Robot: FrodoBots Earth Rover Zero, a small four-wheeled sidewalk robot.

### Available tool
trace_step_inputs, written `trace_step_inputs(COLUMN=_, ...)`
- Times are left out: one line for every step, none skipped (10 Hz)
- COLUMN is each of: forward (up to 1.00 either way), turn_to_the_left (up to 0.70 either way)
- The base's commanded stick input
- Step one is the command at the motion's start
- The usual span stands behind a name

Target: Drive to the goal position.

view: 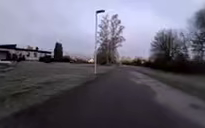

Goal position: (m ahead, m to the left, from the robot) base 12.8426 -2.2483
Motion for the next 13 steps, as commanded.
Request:
trace_step_inputs(forward=1.0, turn_to_the_left=-0.4)
trace_step_inputs(forward=1.0, turn_to_the_left=-0.4)
trace_step_inputs(forward=1.0, turn_to_the_left=0.0)
trace_step_inputs(forward=1.0, turn_to_the_left=0.0)
trace_step_inputs(forward=1.0, turn_to_the_left=0.0)
trace_step_inputs(forward=1.0, turn_to_the_left=0.0)
trace_step_inputs(forward=1.0, turn_to_the_left=0.0)
trace_step_inputs(forward=1.0, turn_to_the_left=0.0)
trace_step_inputs(forward=1.0, turn_to_the_left=0.0)
trace_step_inputs(forward=1.0, turn_to_the_left=0.0)
trace_step_inputs(forward=1.0, turn_to_the_left=0.0)
trace_step_inputs(forward=1.0, turn_to_the_left=0.0)
trace_step_inputs(forward=1.0, turn_to_the_left=0.0)
